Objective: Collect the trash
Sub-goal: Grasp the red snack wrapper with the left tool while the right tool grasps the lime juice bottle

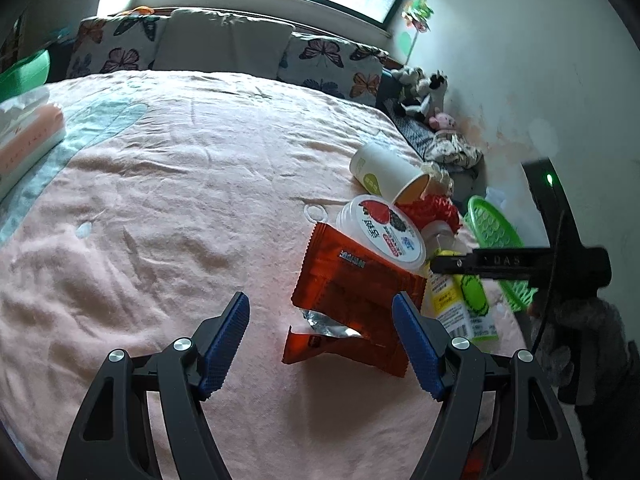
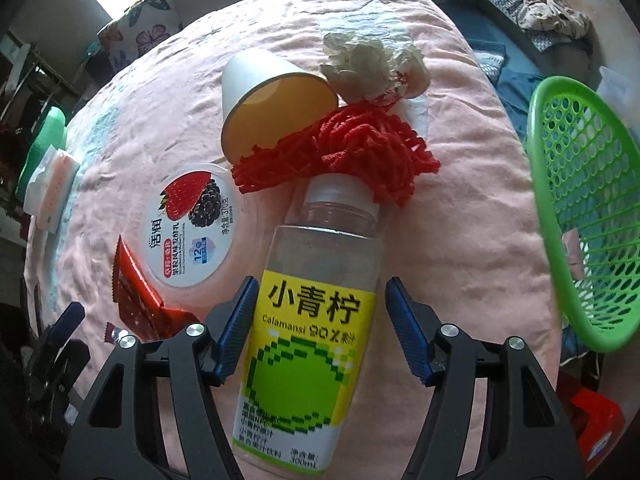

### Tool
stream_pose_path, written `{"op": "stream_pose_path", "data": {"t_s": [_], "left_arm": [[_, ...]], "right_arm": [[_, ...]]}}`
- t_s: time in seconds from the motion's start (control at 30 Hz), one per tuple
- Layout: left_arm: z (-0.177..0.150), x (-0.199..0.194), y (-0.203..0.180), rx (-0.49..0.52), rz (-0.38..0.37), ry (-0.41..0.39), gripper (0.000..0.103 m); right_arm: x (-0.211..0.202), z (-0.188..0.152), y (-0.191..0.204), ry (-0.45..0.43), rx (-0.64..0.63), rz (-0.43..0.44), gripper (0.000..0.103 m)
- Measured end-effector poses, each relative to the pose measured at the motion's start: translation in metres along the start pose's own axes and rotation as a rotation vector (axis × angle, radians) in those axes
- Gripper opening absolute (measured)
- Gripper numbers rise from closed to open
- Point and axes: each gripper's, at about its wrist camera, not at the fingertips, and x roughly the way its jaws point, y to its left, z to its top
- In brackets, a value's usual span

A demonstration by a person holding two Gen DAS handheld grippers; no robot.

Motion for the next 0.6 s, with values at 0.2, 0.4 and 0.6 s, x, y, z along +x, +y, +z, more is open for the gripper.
{"op": "stream_pose_path", "data": {"t_s": [0.2, 0.4, 0.6], "left_arm": [[0.012, 0.014, 0.003, 0.079, -0.024, 0.055, 0.072], [0.029, 0.031, 0.008, 0.144, -0.094, 0.105, 0.075], [0.039, 0.05, 0.009, 0.192, -0.196, 0.166, 0.075]], "right_arm": [[0.002, 0.0, 0.0, -0.006, -0.016, -0.002, 0.062], [-0.017, -0.012, -0.003, -0.05, -0.053, 0.02, 0.062], [-0.041, -0.028, -0.007, -0.113, -0.08, 0.073, 0.061]]}}
